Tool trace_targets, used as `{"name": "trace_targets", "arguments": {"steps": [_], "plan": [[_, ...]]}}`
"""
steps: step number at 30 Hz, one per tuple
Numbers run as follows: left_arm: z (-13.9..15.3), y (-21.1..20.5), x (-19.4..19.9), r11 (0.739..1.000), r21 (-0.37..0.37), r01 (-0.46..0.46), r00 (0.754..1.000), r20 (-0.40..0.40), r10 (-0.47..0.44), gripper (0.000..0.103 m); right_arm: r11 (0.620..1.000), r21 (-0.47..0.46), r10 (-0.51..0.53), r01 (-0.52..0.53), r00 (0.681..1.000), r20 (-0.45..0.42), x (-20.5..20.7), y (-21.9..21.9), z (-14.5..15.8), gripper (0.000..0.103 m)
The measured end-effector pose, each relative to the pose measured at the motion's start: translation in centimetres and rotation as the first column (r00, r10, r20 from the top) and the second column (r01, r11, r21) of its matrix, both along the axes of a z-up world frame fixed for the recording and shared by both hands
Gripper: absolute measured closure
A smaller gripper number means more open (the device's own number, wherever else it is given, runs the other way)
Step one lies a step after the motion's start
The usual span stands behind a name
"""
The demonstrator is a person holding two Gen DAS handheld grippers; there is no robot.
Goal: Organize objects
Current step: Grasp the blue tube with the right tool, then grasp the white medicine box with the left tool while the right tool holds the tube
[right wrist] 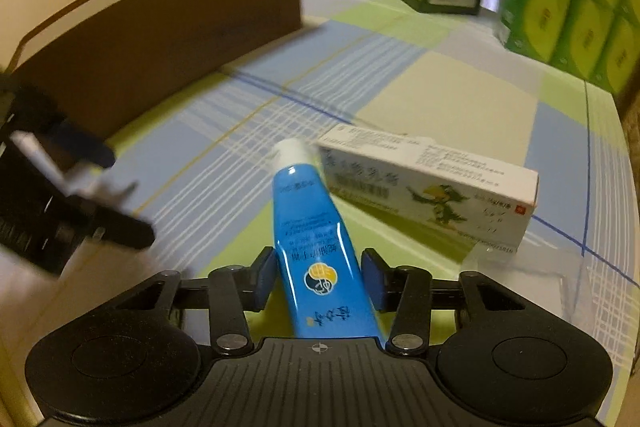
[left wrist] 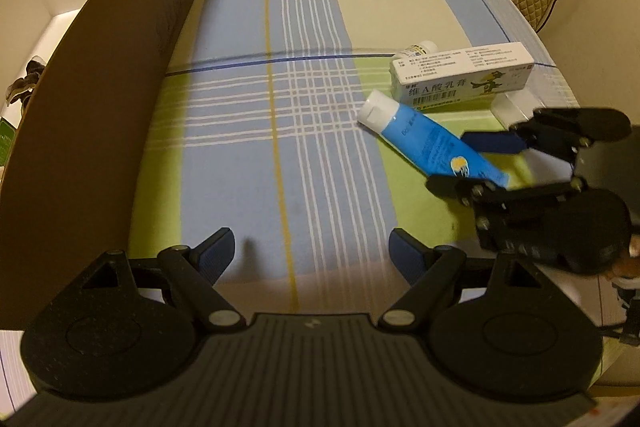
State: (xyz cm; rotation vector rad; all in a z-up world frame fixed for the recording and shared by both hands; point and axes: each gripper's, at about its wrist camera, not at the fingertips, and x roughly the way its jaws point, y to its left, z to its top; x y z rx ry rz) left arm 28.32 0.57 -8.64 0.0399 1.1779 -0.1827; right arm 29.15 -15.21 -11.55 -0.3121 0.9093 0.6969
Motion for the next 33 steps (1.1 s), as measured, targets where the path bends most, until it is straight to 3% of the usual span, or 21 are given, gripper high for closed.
{"name": "trace_targets", "arguments": {"steps": [8,18,28,30,33], "plan": [[0.0,0.2,-0.1,1.000,-0.011,0.017,1.000,-0.005,-0.017,0.021,1.000,-0.024,-0.010,0.009,1.000,-0.020,-3.9,-2.5,0.3,0.061],[0.0,-0.3,-0.4,0.997,-0.028,0.075,0.997,-0.009,-0.075,0.021,0.984,-0.075,-0.168,0.163,0.984,-0.063,-8.4,-6.7,1.3,0.061],[0.0,-0.2,-0.8,0.994,-0.021,0.110,0.994,-0.007,-0.110,0.021,0.976,-0.069,-0.208,0.206,0.978,-0.020,-6.5,-4.4,0.7,0.054],[0.0,-0.2,-0.8,0.993,-0.019,0.115,0.993,-0.004,-0.115,0.021,0.975,-0.067,-0.215,0.213,0.976,-0.022,-6.2,-4.3,0.7,0.062],[0.1,-0.3,-0.7,0.992,-0.023,0.127,0.992,0.002,-0.127,0.021,0.973,-0.069,-0.224,0.222,0.974,-0.016,-6.5,-4.3,0.7,0.066]]}}
